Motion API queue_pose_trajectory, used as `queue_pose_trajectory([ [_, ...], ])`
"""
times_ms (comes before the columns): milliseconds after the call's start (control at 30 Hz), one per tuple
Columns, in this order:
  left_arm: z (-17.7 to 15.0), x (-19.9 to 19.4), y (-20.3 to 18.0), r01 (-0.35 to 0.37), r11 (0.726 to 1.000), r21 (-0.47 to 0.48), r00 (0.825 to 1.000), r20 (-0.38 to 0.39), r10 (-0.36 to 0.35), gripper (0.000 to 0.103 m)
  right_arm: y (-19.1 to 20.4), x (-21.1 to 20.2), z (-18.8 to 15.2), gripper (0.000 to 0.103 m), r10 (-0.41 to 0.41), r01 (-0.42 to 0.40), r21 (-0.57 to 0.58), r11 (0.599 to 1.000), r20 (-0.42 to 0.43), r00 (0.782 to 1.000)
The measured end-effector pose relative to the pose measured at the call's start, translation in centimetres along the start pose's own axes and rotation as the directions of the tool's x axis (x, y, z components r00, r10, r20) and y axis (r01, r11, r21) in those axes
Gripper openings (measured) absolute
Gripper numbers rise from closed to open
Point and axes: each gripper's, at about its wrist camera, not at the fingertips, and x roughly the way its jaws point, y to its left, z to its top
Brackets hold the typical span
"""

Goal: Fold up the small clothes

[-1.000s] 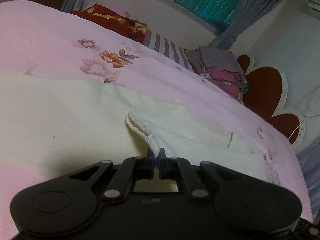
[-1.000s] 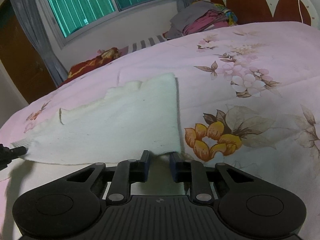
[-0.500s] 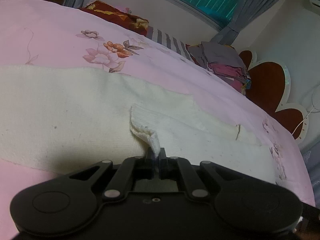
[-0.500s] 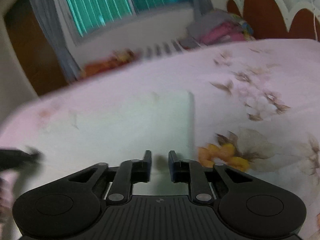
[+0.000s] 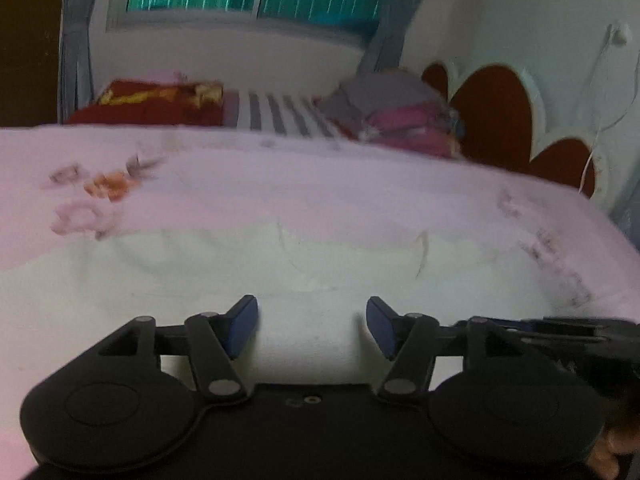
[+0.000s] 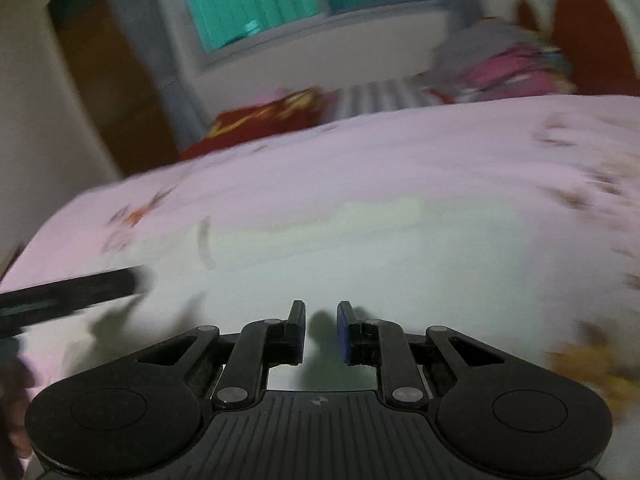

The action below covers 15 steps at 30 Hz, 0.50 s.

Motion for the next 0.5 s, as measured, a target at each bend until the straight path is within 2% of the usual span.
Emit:
queue_pose_trajectory([
  [100,-0.5,0.2,2.8,-0.063,0.997,-0.042,0.998,-0.005,0.063,0.056,1.0,1.6,0.6,0.018,0.026,-0.027,-0.112,0.993,-0.018,1.0],
  [133,-0.7,-0.1,3.9,-0.073,0.995,-0.069,0.997,-0.001,0.074,0.055,0.4,1.6,0.9,0.018,0.013,-0.015,-0.128,0.992,-0.012,1.0],
  [167,-0.9,-0.4,5.0,-0.059,0.993,-0.101,0.998,0.002,0.06,0.052,-1.1,1.5,1.5,0.018,-0.046,0.046,-0.125,0.991,0.002,0.999],
  [233,-1.1,-0.6,5.8,-0.034,0.994,-0.107,0.999,0.006,0.035,0.049,-4.6,1.4,2.5,0.018,-0.219,0.219,-0.057,0.974,0.009,0.976],
  [267,-1.0,-0.5,5.5,-0.04,0.995,-0.088,0.999,0.004,0.041,0.049,-7.2,1.3,3.4,0.017,-0.267,0.267,0.025,0.963,0.009,0.964],
  [300,-1.0,-0.4,5.0,-0.055,0.997,-0.06,0.998,0.002,0.055,0.049,-9.3,1.4,4.2,0.008,-0.284,0.283,0.087,0.955,-0.002,0.959],
  [333,-1.1,-0.3,4.7,-0.066,0.997,-0.04,0.998,0.003,0.067,0.05,-10.4,1.7,4.8,0.0,-0.295,0.294,0.098,0.951,-0.007,0.955],
  [367,-1.2,-0.3,4.5,-0.071,0.997,-0.032,0.997,0.007,0.072,0.051,-10.9,2.1,5.3,0.0,-0.313,0.313,0.094,0.945,-0.012,0.95],
  [433,-1.4,-0.4,4.4,-0.071,0.997,-0.032,0.997,0.016,0.072,0.051,-11.6,2.5,5.7,0.0,-0.297,0.297,0.112,0.948,-0.021,0.955],
  [500,-0.9,-0.7,4.2,-0.072,0.996,-0.046,0.997,0.003,0.073,0.051,-11.3,2.7,5.6,0.0,-0.312,0.313,0.063,0.948,-0.016,0.95],
])
